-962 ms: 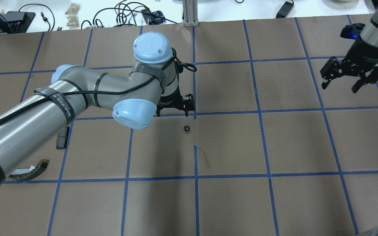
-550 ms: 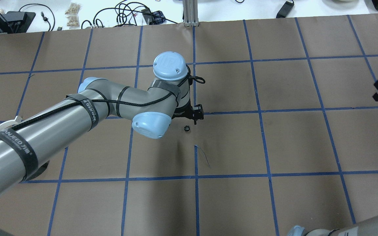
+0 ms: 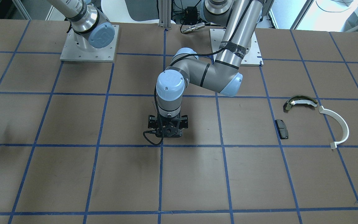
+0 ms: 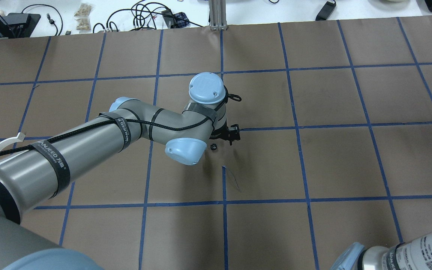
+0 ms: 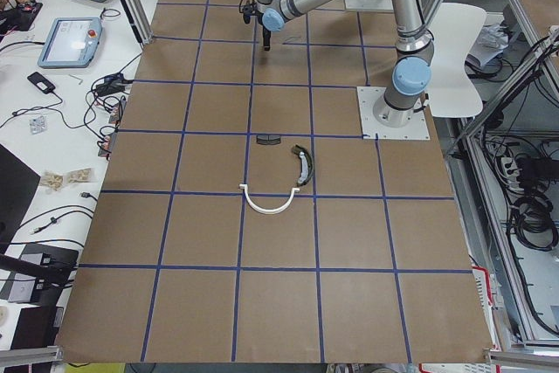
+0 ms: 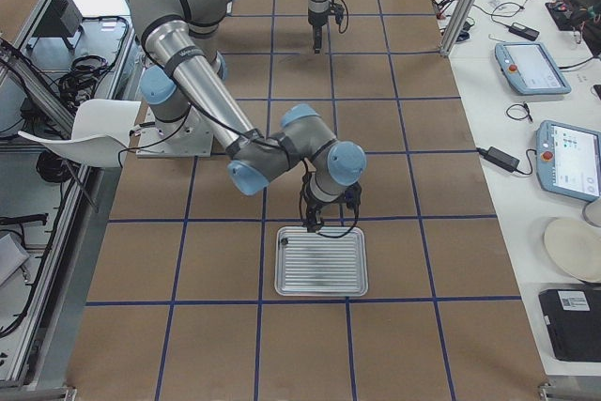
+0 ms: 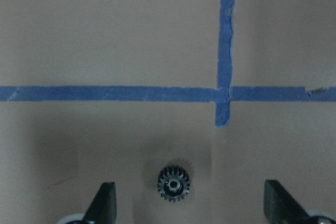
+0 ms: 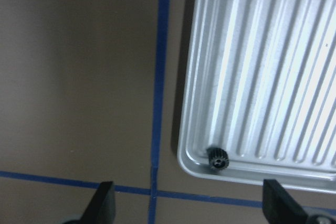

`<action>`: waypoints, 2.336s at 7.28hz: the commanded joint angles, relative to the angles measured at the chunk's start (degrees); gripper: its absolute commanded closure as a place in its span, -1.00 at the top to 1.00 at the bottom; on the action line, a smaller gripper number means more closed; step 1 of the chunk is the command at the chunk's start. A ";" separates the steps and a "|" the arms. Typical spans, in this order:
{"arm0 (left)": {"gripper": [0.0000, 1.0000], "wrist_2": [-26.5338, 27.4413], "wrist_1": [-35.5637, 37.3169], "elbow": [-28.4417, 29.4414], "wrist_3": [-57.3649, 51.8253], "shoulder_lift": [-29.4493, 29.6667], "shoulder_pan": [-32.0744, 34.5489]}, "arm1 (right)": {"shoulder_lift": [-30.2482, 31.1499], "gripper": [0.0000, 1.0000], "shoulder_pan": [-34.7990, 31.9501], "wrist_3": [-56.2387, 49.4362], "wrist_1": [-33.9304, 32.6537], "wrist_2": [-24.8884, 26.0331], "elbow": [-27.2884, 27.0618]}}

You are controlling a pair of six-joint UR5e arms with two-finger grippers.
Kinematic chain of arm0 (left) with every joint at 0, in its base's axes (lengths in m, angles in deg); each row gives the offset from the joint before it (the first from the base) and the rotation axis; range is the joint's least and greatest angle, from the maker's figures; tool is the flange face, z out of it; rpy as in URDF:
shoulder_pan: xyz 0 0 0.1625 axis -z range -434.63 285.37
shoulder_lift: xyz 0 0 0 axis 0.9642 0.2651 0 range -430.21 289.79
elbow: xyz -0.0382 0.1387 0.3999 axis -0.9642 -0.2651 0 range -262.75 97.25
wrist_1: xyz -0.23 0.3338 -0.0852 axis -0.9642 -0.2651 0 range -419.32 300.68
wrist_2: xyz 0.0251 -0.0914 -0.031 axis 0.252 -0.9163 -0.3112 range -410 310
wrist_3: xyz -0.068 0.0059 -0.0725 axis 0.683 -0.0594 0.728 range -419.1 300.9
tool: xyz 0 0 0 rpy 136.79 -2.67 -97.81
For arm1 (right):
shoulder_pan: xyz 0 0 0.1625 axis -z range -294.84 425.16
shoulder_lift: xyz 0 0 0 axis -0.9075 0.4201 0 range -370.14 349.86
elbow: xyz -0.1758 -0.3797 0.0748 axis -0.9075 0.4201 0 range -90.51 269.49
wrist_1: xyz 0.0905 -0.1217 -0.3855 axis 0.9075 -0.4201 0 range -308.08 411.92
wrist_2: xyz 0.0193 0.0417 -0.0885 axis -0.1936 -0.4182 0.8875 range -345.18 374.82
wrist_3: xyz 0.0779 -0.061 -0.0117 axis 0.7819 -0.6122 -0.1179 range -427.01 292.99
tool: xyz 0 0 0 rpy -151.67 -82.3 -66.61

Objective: Place bearing gear from tray to pile

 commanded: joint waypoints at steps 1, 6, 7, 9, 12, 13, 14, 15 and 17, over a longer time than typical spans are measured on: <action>0.34 0.61 -0.03 -0.04 -0.61 0.35 0.03 | -5.76 0.93 1.65 1.73 -4.53 2.39 0.97; -1.00 0.44 -0.56 -0.56 -0.70 0.53 0.12 | -7.89 0.77 1.65 8.77 -4.11 6.08 -1.76; -1.00 0.35 -0.56 -0.56 -0.70 0.09 0.12 | -8.07 0.72 1.65 8.87 -4.29 7.74 -1.58; -1.00 0.43 -1.60 -0.30 -0.70 -2.01 0.21 | -8.33 0.61 1.65 8.78 -4.46 7.75 -1.67; -1.00 7.68 -18.08 0.32 -0.70 -12.97 -3.45 | -9.29 0.53 1.65 10.62 -4.73 7.84 -1.50; -1.00 8.08 -19.87 -0.21 -1.22 -15.09 -8.01 | -9.73 0.51 1.65 10.54 -4.64 7.93 -1.15; -1.00 8.60 -22.59 -1.26 -7.23 -16.16 -14.32 | -9.65 0.50 1.65 10.63 -4.29 8.01 -1.58; -1.00 11.22 -22.88 -2.40 -15.73 -17.74 -20.91 | -9.56 0.47 1.65 10.63 -3.94 8.62 -1.41; -1.00 15.90 -23.50 -6.25 -31.20 -21.00 -31.46 | -9.65 -0.15 1.65 10.71 -3.94 8.98 -1.41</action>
